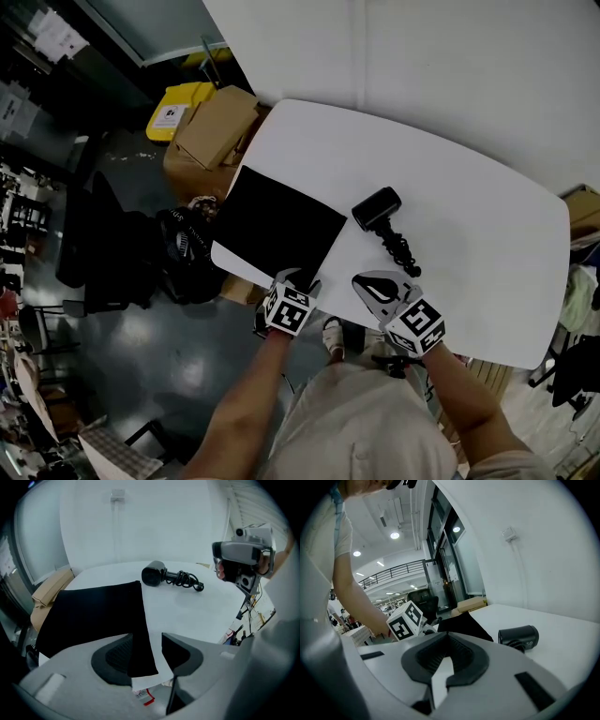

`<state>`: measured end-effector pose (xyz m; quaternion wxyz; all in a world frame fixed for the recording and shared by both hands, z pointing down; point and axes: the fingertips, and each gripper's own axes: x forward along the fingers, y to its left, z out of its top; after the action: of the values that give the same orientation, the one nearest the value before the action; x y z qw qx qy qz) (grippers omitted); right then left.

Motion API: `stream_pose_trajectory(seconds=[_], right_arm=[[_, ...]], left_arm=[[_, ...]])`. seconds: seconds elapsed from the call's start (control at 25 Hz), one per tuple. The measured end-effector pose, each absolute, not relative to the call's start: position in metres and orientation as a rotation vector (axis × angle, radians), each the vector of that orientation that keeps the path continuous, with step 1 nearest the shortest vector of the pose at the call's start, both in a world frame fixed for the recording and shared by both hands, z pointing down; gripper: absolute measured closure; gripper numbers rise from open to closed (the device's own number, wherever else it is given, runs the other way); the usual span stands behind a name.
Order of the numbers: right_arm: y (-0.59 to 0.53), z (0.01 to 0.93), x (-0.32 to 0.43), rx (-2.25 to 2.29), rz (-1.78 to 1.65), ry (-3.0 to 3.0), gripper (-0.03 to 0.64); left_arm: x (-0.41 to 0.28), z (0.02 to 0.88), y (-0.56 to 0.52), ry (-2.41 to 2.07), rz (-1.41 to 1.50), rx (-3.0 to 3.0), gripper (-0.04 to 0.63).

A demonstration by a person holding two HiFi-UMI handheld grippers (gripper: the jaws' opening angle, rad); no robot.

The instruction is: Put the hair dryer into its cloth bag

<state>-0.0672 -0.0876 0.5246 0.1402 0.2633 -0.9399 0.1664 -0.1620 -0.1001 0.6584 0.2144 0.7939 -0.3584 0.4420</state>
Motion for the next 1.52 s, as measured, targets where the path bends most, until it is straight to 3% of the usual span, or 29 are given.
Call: stream_pose_trajectory(seconds=[0.56, 1.36, 1.52], right_arm=[[-0.093, 0.534, -0.054, 0.768, 0.509, -2.695, 0.598], [-0.132, 0.546, -0.015, 0.857, 0.520, -2.603, 0.595], [-0.134, 0.556, -0.006, 0.856, 0.529, -2.538, 0.504]], left_arm=[[-0.170, 0.671, -0.110, -1.022, 1.271, 2.108, 0.569], [-0.177, 0.576, -0.147, -1.265, 0.775, 2.125, 0.578], [-0.175, 0.558, -0.153, -1.287, 0.691, 2.119, 0.578]])
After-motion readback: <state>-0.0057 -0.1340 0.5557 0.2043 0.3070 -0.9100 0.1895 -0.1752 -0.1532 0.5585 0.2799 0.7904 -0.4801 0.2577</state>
